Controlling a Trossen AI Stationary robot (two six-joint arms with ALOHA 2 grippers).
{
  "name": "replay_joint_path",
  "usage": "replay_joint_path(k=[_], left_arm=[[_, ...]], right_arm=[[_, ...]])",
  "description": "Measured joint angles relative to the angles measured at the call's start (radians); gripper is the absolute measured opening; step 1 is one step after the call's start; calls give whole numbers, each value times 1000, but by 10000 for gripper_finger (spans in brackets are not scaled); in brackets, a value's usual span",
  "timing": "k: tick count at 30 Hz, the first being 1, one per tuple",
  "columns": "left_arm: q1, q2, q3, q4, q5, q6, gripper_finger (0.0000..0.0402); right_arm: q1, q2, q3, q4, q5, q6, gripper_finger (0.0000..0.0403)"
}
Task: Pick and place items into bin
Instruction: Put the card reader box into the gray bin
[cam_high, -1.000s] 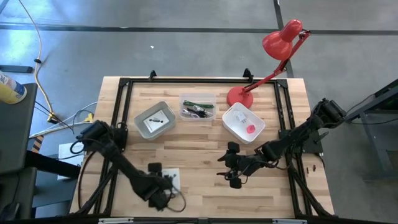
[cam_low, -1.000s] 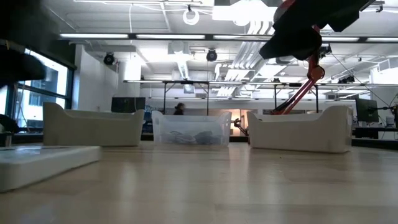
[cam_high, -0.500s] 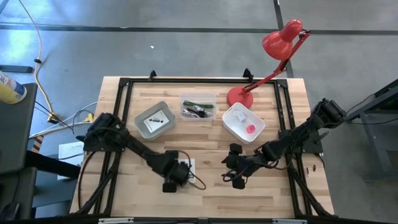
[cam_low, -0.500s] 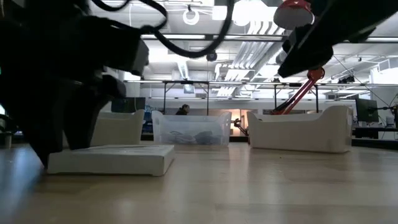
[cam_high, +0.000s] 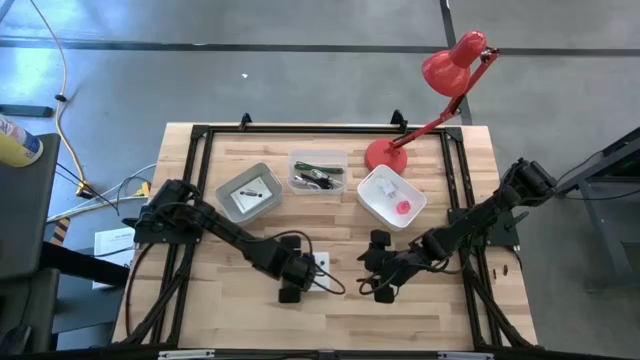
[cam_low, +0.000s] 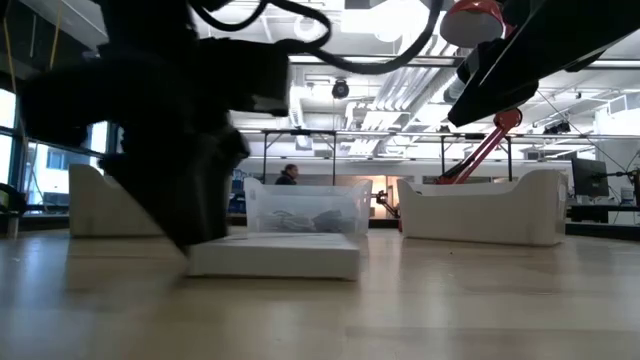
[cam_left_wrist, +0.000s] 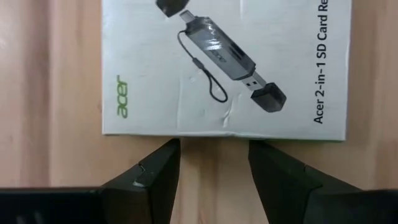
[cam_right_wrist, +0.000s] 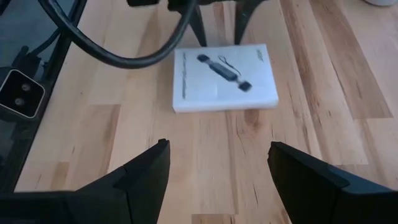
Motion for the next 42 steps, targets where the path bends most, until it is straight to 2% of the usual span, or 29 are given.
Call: replay_joint_path(k=[6,13,18,26,32,42], left_arm=[[24,2,0,25,-10,-6,179],[29,-2,0,5,13,-111,179],[28,-4,0,0,58,-203,179],[23,-35,-2,-64,132,-272,179],[15,-79,-2,-121,135,-340,179],[17,-91,-2,-57,159,-371,179]], right_arm=[[0,0,0,0,-2,-2,259],[-6,38,0,0,-5,45,259],[-35,129,0,12,-102,157,259],[-4,234,0,178,-6,-42,259],[-20,316,0,209,-18,-21,259],[-22,371,-1,305,-4,-16,259]])
